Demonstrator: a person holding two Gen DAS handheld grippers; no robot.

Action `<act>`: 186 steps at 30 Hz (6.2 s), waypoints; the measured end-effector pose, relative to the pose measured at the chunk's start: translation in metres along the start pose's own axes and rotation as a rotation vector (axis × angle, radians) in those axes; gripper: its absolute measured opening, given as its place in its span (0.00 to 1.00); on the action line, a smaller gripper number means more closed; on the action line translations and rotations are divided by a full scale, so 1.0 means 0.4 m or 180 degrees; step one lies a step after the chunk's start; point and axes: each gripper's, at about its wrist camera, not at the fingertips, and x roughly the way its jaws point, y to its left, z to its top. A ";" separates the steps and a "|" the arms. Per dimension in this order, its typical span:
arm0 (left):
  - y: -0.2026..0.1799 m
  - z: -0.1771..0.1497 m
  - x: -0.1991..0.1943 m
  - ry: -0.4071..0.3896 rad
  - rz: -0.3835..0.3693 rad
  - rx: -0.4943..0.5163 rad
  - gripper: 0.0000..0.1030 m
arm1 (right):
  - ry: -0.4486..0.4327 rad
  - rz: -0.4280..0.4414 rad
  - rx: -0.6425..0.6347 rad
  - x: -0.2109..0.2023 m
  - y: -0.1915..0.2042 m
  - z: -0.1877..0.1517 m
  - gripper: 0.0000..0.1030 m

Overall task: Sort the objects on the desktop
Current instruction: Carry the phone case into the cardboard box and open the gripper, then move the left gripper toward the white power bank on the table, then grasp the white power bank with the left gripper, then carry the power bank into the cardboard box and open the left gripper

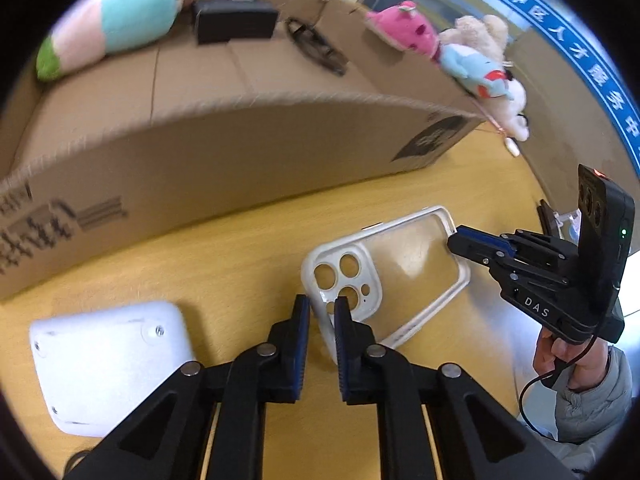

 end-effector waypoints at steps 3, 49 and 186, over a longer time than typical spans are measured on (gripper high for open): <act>-0.025 0.028 -0.060 -0.0232 -0.0094 0.0109 0.06 | -0.0268 0.0017 0.0118 -0.071 -0.015 0.021 0.07; 0.550 0.480 -0.105 0.0232 0.1953 -0.0685 0.05 | 0.0988 0.0925 -0.0248 0.541 0.322 0.694 0.08; 0.089 0.245 -0.354 -0.1285 0.0414 0.0128 0.35 | -0.0954 0.0139 -0.1334 -0.071 0.350 0.321 0.55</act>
